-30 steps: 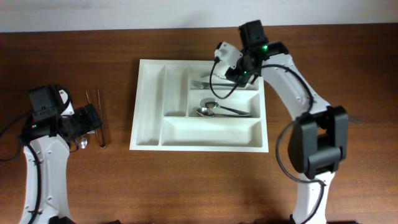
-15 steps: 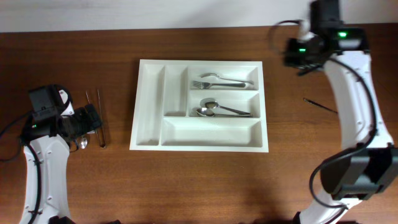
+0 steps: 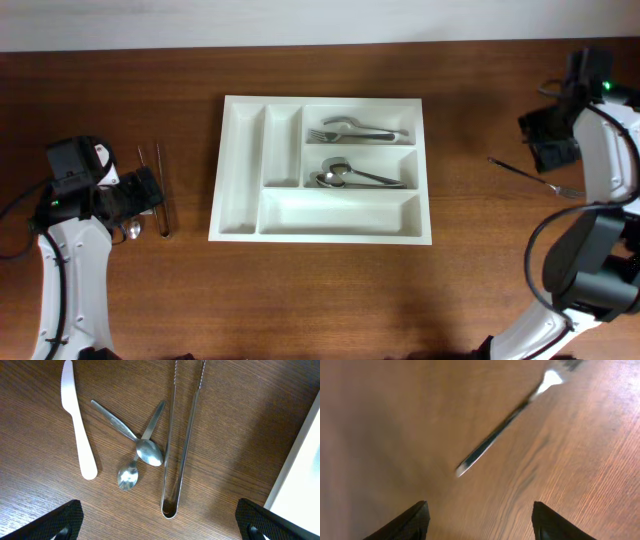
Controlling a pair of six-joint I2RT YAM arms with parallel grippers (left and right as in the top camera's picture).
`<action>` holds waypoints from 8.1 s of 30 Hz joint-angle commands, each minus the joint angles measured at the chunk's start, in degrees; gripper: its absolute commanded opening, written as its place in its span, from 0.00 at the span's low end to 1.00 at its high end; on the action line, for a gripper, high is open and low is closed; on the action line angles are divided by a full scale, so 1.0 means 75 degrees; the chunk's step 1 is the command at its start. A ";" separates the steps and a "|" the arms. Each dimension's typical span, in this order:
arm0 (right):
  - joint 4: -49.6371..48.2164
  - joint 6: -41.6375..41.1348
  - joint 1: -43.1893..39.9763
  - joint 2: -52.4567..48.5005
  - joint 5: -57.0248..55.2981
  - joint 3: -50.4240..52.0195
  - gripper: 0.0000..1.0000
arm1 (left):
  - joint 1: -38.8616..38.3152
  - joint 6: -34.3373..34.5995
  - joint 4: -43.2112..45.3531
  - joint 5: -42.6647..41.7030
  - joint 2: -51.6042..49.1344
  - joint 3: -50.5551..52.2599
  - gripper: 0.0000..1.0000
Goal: Pack container
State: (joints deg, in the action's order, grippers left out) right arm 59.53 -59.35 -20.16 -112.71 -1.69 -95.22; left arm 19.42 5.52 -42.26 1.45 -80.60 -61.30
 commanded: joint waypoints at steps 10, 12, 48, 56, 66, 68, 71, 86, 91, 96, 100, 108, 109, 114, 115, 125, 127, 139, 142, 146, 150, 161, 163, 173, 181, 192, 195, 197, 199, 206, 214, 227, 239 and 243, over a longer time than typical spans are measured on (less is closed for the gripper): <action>-0.0994 -0.0816 -0.1233 -0.0268 0.0192 0.1113 0.66 | 0.0038 -0.0093 0.0020 -0.0085 -0.0032 -0.0134 0.99; -0.1037 -0.0816 -0.1343 -0.0268 0.0227 0.1113 0.65 | 0.0038 -0.0093 0.0020 -0.0082 -0.0032 -0.0134 0.99; -0.2011 -0.1641 -0.1215 -0.1649 0.0775 0.1169 0.42 | 0.0041 -0.0093 0.0020 -0.0085 -0.0032 -0.0134 0.99; -0.1740 -0.1632 -0.1215 -0.1824 0.0769 0.1174 0.19 | 0.0041 -0.0093 0.0020 -0.0085 -0.0032 -0.0134 0.99; -0.1571 -0.0341 -0.1215 -0.1821 0.0807 0.1169 0.04 | 0.0038 -0.0093 0.0020 -0.0085 -0.0032 -0.0134 0.99; -0.1542 0.0050 -0.1215 -0.1813 0.0813 0.1166 0.04 | 0.0038 -0.0093 0.0020 -0.0085 -0.0032 -0.0134 0.99; -0.1542 0.0965 -0.1212 -0.1716 0.0816 0.1166 0.04 | 0.0038 -0.0093 0.0020 -0.0085 -0.0032 -0.0134 0.99; -0.1862 0.4538 -0.0280 0.0254 0.0303 0.1154 0.04 | 0.0038 -0.0093 0.0020 -0.0085 -0.0032 -0.0134 0.99; -0.1999 0.6085 0.0551 0.0650 0.0379 0.1151 0.04 | 0.0038 -0.0093 0.0020 -0.0085 -0.0032 -0.0134 0.99; -0.2034 0.8469 0.1731 0.1067 0.0851 0.0959 0.04 | 0.0038 -0.0093 0.0020 -0.0085 -0.0032 -0.0134 0.99; -0.2031 1.1313 0.2812 0.1282 0.1539 0.0723 0.04 | 0.0038 -0.0093 0.0020 -0.0085 -0.0032 -0.0134 0.99; -0.2212 1.5813 0.4497 0.1224 0.1577 0.0653 0.04 | 0.0038 -0.0093 0.0020 -0.0085 -0.0032 -0.0134 0.99; -0.2346 1.6011 0.4607 0.1209 0.1577 0.0653 0.04 | 0.0038 -0.0093 0.0020 -0.0085 -0.0032 -0.0134 0.99; -0.3328 1.6486 0.4785 0.0898 0.1580 0.0653 0.04 | 0.0041 -0.0093 0.0020 -0.0085 -0.0032 -0.0134 0.99; -0.3497 1.6483 0.4785 0.0810 0.1580 0.0653 0.04 | 0.0038 -0.0093 0.0020 -0.0085 -0.0032 -0.0134 0.99; -0.4744 1.6471 0.4803 -0.0201 0.1719 0.0653 0.04 | 0.0038 -0.0093 0.0020 -0.0085 -0.0032 -0.0134 0.99; -0.4861 1.6445 0.4803 -0.0382 0.1722 0.0653 0.04 | 0.0038 -0.0093 0.0020 -0.0085 -0.0032 -0.0134 0.99; -0.5251 1.4752 0.5138 -0.0393 0.0688 0.0597 0.47 | 0.0038 -0.0093 0.0020 -0.0085 -0.0032 -0.0134 0.99; -0.5033 1.2852 0.5202 0.0154 -0.0300 0.0338 0.53 | 0.0038 -0.0093 0.0020 -0.0085 -0.0032 -0.0134 0.99; -0.4062 1.0987 0.5126 0.1201 -0.0554 -0.0108 0.67 | 0.0038 -0.0093 0.0020 -0.0085 -0.0032 -0.0134 0.99; -0.3217 1.0299 0.4843 0.2294 -0.0557 -0.0265 0.71 | 0.0038 -0.0093 0.0020 -0.0085 -0.0032 -0.0134 0.99; -0.1172 0.7912 0.2594 0.3745 -0.0460 -0.0265 0.79 | 0.0038 -0.0093 0.0020 -0.0085 -0.0032 -0.0134 0.99; -0.0764 0.7443 0.2104 0.3733 -0.0277 -0.0262 0.80 | 0.0038 -0.0093 0.0020 -0.0085 -0.0032 -0.0134 0.99; 0.0157 0.6843 0.0323 0.3526 0.0627 -0.0262 0.99 | 0.0032 -0.0087 0.0233 -0.0370 -0.0032 -0.0134 0.99; 0.0181 0.6846 0.0134 0.3520 0.0624 -0.0262 0.99 | 0.0032 -0.0090 0.0230 -0.0857 -0.0032 -0.0134 0.99; 0.0181 0.6846 0.0134 0.3520 0.0624 -0.0262 0.99 | 0.0032 -0.0085 0.0256 -0.0854 -0.0396 -0.0157 1.00; 0.0181 0.6843 0.0134 0.3520 0.0624 -0.0262 0.99 | 0.0032 0.0000 -0.0335 -0.0851 -0.0979 -0.0370 0.96; 0.0181 0.6846 0.0134 0.3520 0.0624 -0.0262 0.99 | 0.0032 0.0119 -0.0685 -0.0854 -0.1451 -0.0560 0.94; 0.0181 0.6846 0.0134 0.3520 0.0624 -0.0262 0.99 | 0.0032 0.0117 -0.0892 -0.0886 -0.1953 -0.0737 0.91; 0.0181 0.6846 0.0134 0.3520 0.0624 -0.0262 0.99 | 0.0032 0.0111 -0.0880 -0.1250 -0.3281 -0.0991 0.83; 0.0181 0.6846 0.0134 0.3520 0.0624 -0.0262 0.99 | -0.0131 0.0111 -0.0621 -0.1189 -0.3797 -0.0991 0.71; 0.0181 0.6846 0.0134 0.3520 0.0624 -0.0262 0.99 | -0.0557 0.0117 -0.0259 -0.0134 -0.3797 -0.0991 0.53; 0.0181 0.6846 0.0134 0.3520 0.0624 -0.0262 0.99 | -0.0557 0.0117 -0.0219 0.0041 -0.3923 -0.0953 0.53; 0.0181 0.6846 0.0134 0.3520 0.0624 -0.0262 0.99 | -0.0554 0.0119 -0.0152 0.0035 -0.4246 -0.0953 0.50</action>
State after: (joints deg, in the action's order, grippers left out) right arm 60.93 -7.60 -18.83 -86.21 2.52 -97.45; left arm 15.31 6.48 -43.70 1.13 -109.82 -67.66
